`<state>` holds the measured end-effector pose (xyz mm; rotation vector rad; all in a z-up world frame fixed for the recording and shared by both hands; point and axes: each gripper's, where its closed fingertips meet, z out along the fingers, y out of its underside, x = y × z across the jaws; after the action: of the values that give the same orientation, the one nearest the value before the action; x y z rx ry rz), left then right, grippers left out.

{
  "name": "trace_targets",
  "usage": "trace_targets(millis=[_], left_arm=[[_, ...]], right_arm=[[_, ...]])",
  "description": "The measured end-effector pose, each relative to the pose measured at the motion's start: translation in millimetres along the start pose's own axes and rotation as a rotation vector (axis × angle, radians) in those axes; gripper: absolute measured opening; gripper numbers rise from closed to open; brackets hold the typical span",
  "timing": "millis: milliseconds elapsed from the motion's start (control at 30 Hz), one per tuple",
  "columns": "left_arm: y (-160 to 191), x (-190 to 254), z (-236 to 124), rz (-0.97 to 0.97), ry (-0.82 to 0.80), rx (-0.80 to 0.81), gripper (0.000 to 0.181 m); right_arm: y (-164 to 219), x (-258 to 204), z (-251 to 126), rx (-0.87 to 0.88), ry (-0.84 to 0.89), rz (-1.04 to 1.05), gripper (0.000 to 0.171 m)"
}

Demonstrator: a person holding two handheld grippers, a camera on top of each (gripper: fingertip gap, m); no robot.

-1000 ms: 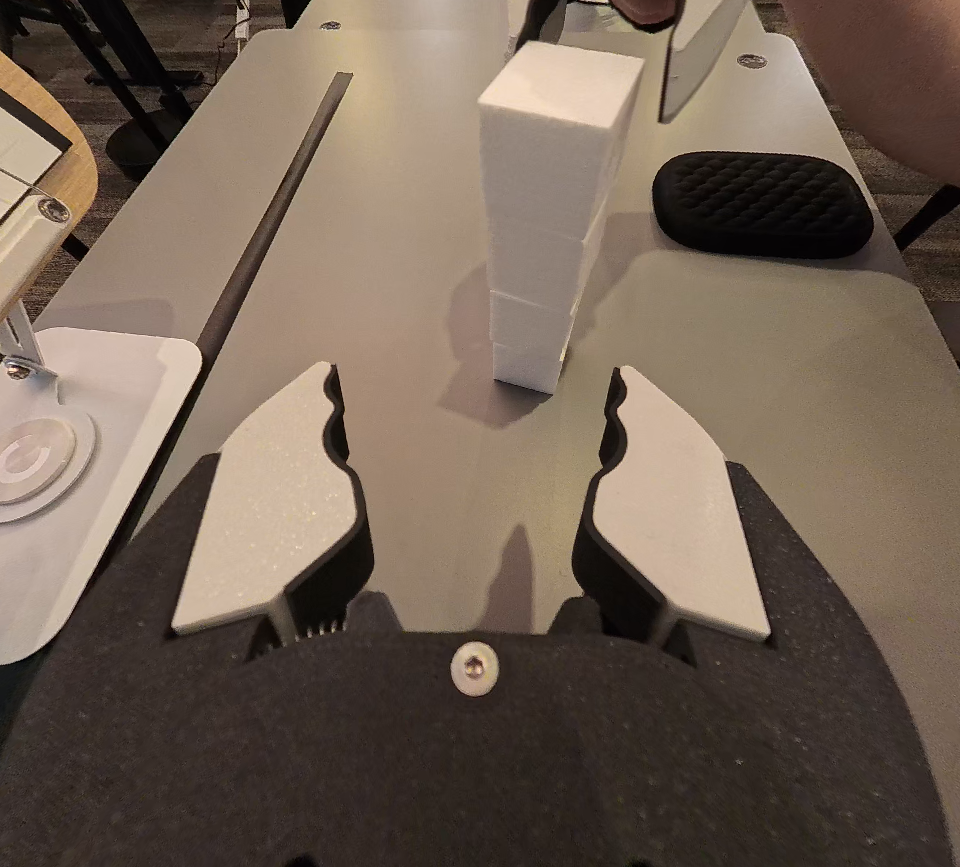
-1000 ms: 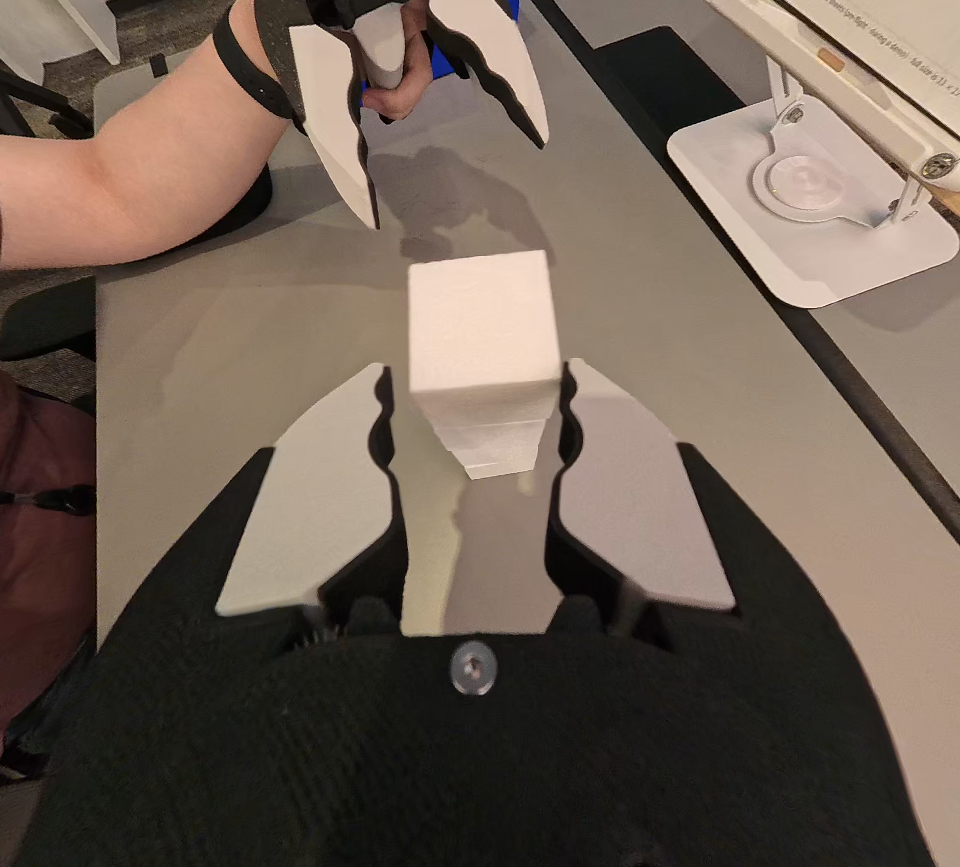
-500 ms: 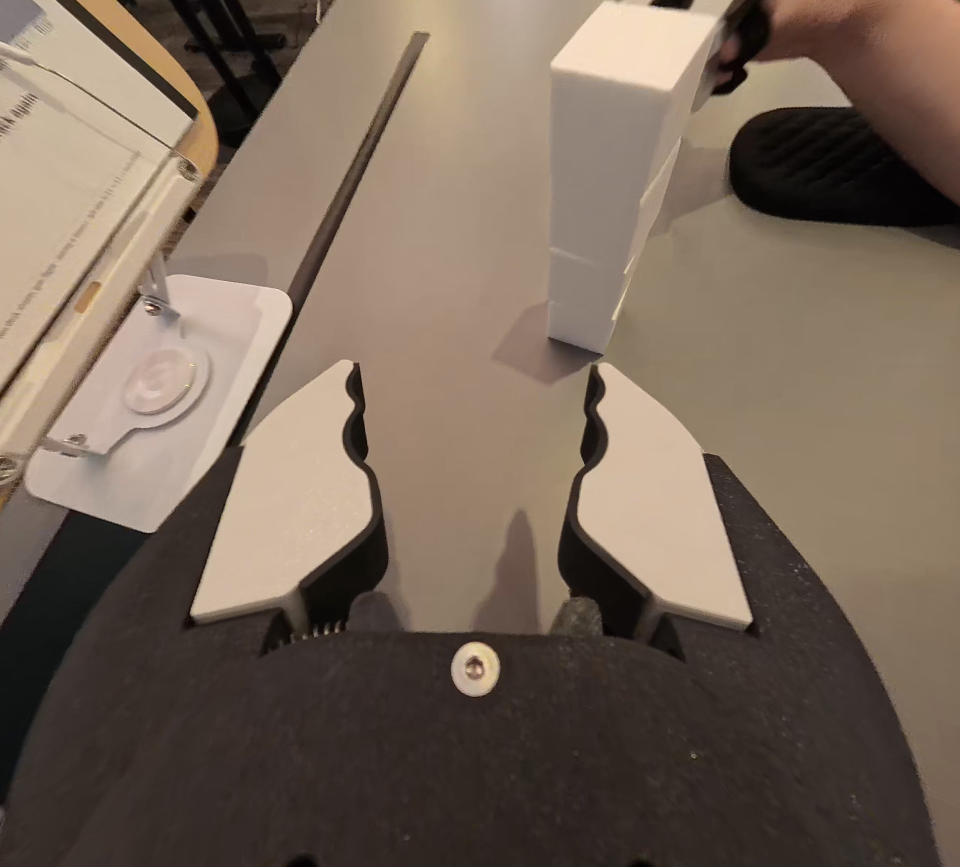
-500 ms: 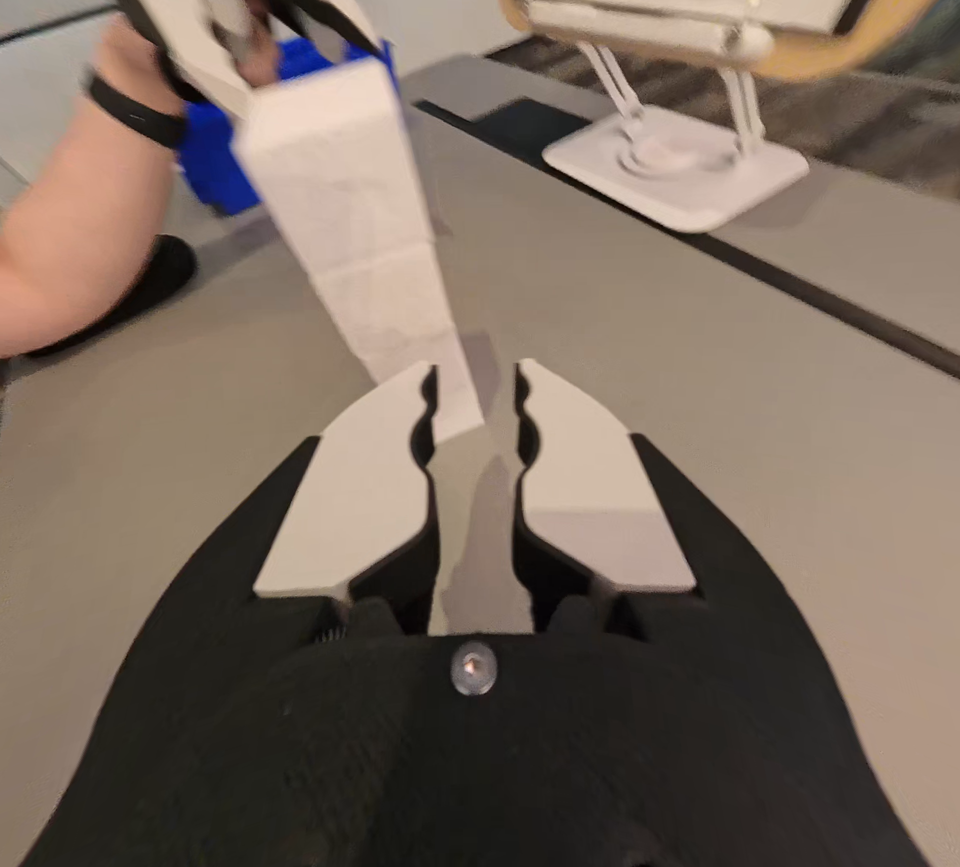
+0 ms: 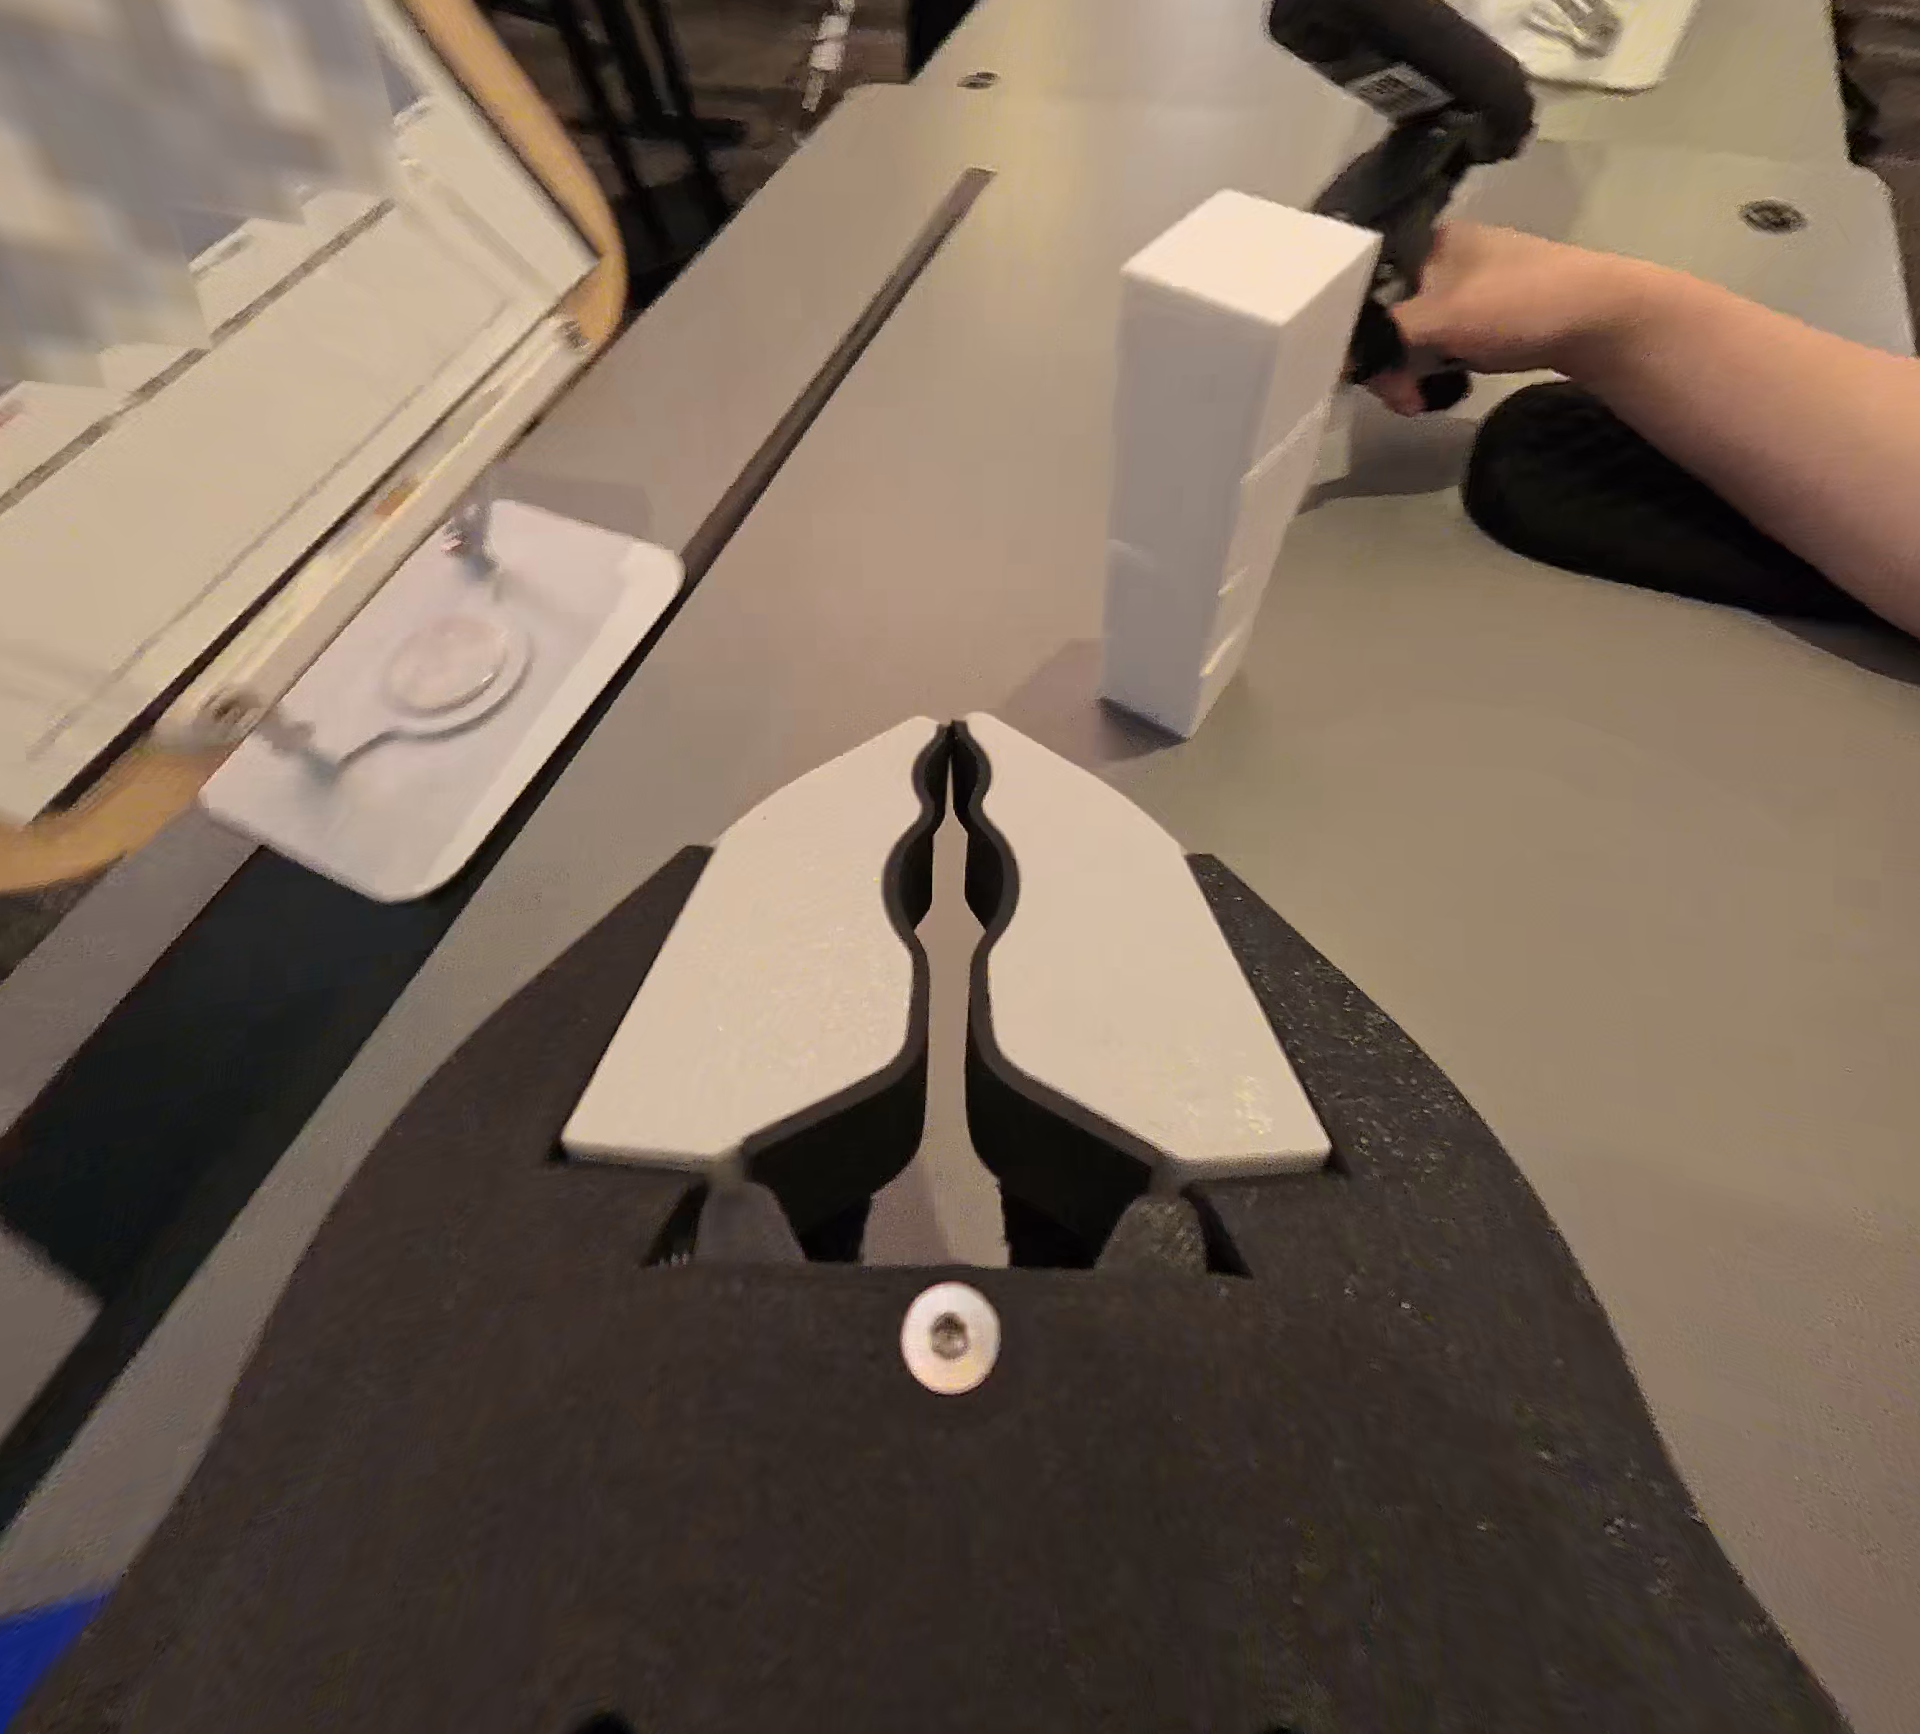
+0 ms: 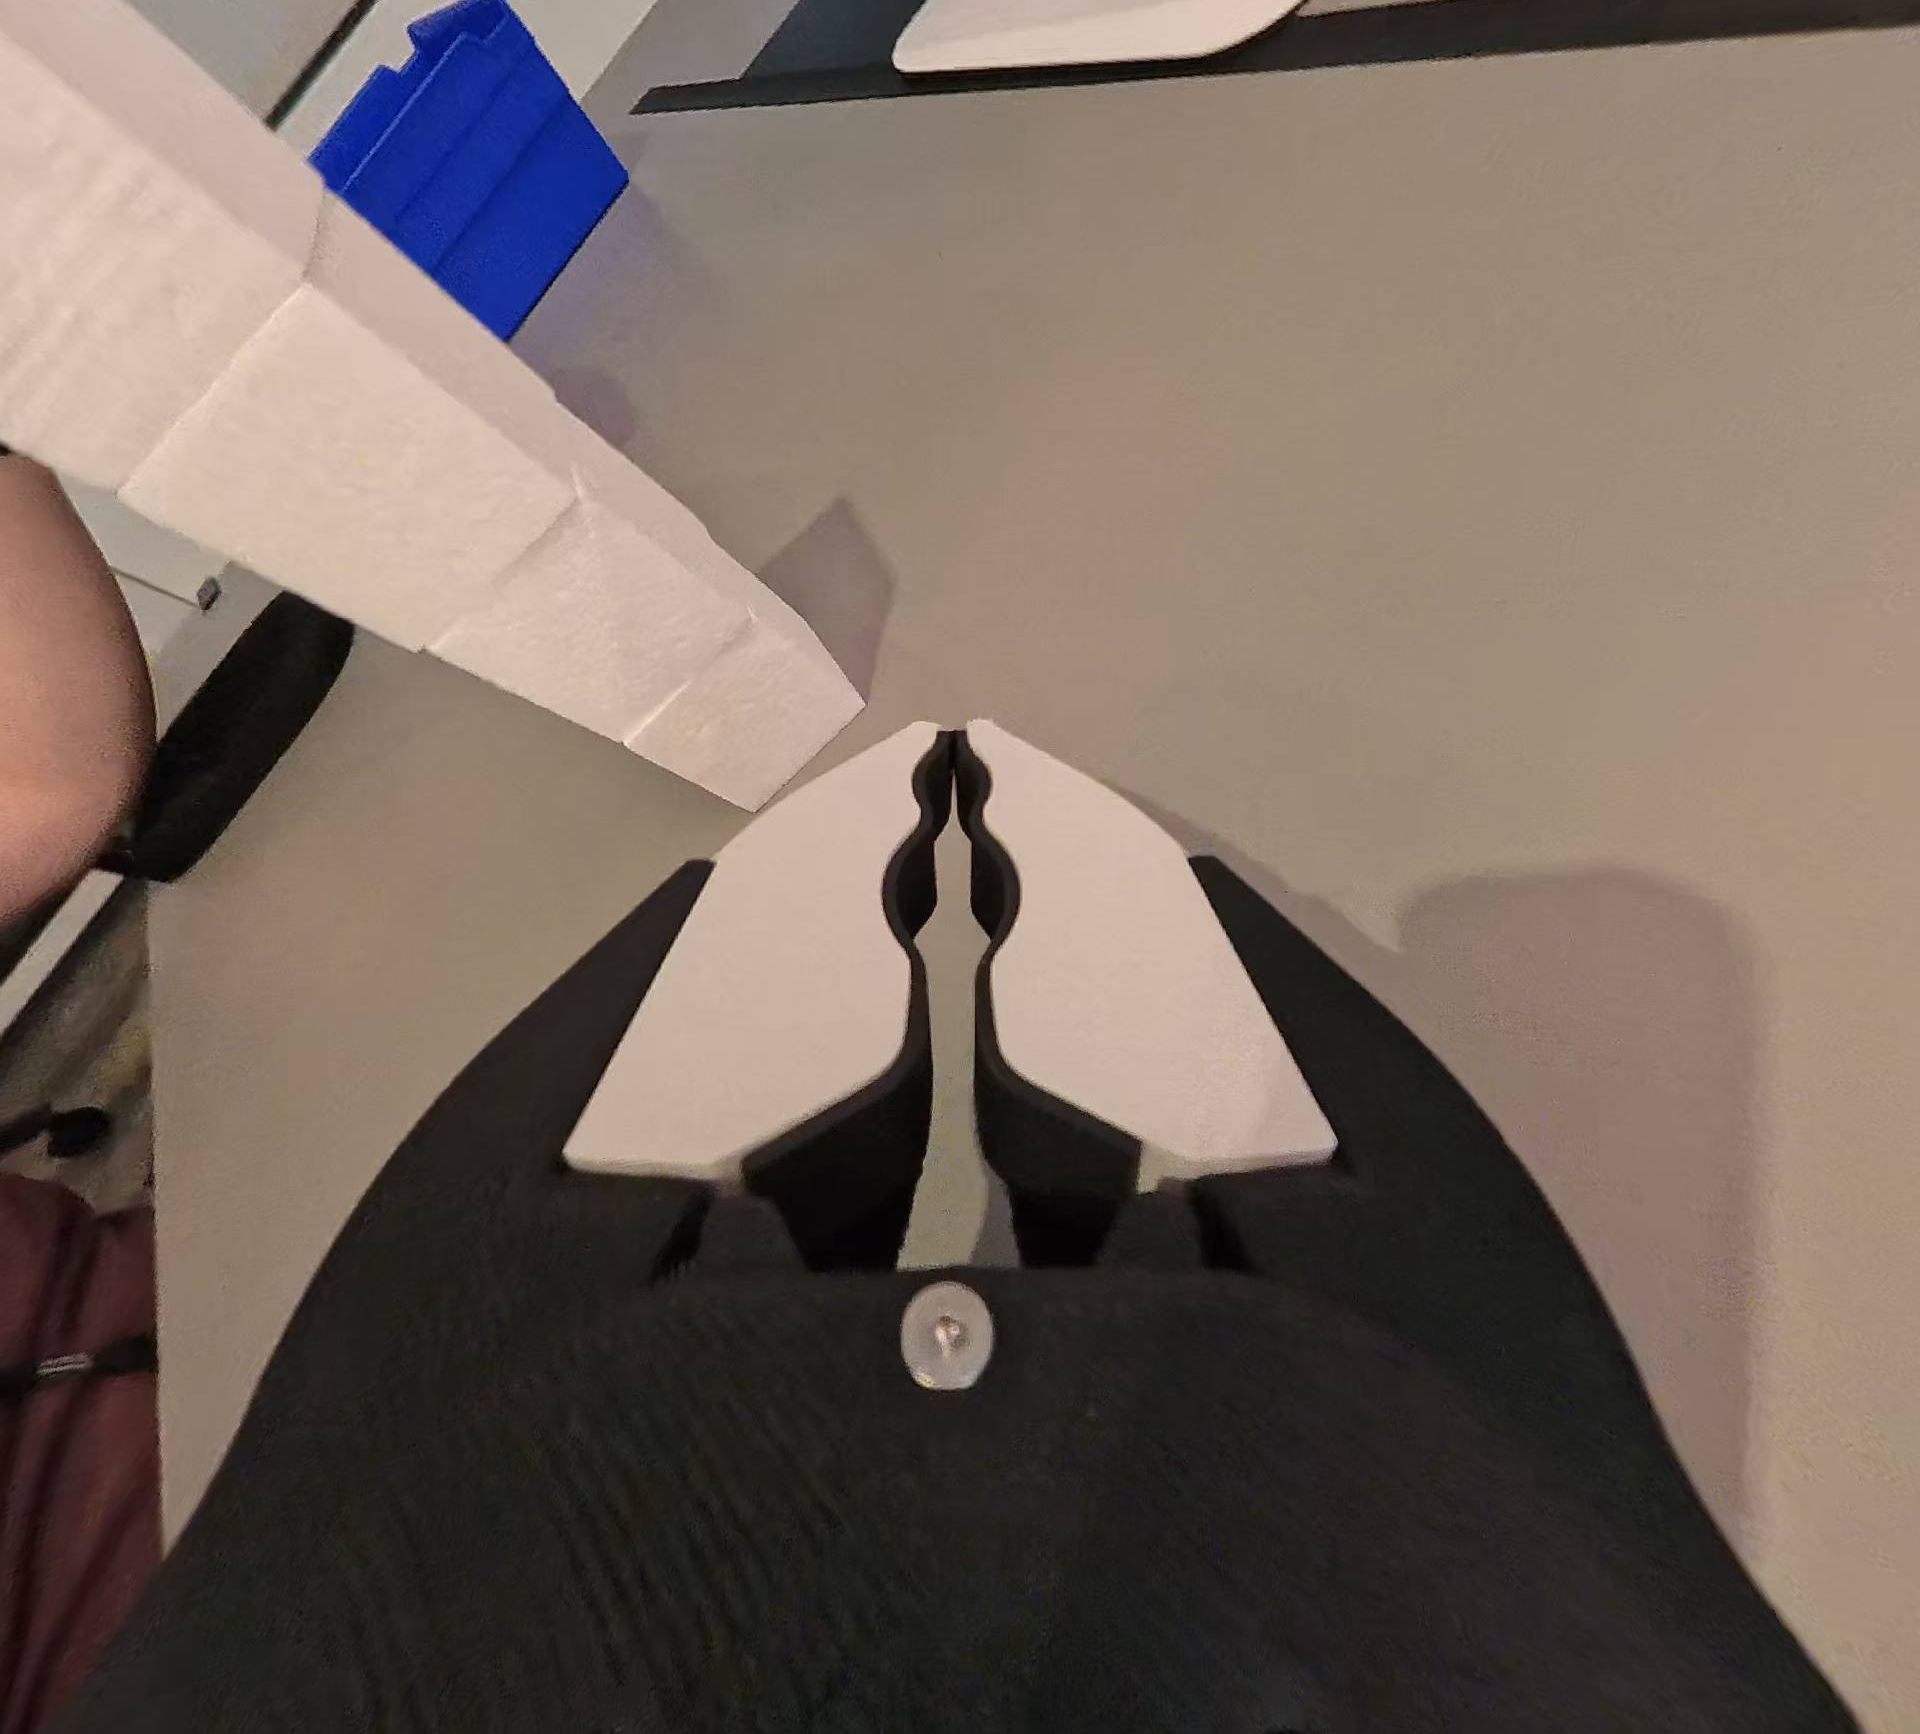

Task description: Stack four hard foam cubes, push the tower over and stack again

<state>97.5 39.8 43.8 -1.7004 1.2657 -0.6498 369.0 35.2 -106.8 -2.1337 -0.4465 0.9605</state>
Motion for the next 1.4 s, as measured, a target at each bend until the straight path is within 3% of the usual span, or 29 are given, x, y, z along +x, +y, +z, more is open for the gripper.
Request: trace_targets(millis=[100, 200, 300, 400, 467, 633, 833, 967, 1167, 1400], left_arm=[[9, -23, -28, -0.095, -0.044, 0.154, 0.0], [15, -47, -52, -0.246, -0.047, 0.19, 0.0], [14, -65, -79, -0.272, -0.113, 0.255, 0.0], [-4, -58, -101, -0.311, -0.028, 0.373, 0.0], [-7, -47, -105, -0.282, 0.036, 0.379, 0.0], [23, -53, -93, -0.205, -0.082, 0.174, 0.0], [17, -51, -97, -0.264, -0.032, 0.212, 0.0], [29, -58, -96, -0.253, -0.085, 0.156, 0.001], [27, -60, -98, -0.294, -0.067, 0.183, 0.003], [50, -76, -95, -0.305, -0.163, 0.072, 0.017]], right_arm=[[12, 10, -2, -0.085, 0.101, -0.005, 0.0], [25, 22, -14, -0.154, 0.22, 0.039, 0.0], [38, 37, -34, -0.228, 0.401, 0.123, 0.0], [42, 34, -43, -0.27, 0.512, 0.174, 0.001], [36, 24, -36, -0.254, 0.526, 0.203, 0.001], [22, -15, 9, -0.31, 0.485, 0.184, 0.001], [-19, -94, 75, -0.347, 0.403, -0.046, 0.001], [-42, -120, 99, -0.392, 0.405, -0.149, 0.001], [-72, -142, 103, -0.38, 0.406, -0.244, 0.001], [-112, -158, 68, -0.2, 0.341, -0.363, 0.001]])
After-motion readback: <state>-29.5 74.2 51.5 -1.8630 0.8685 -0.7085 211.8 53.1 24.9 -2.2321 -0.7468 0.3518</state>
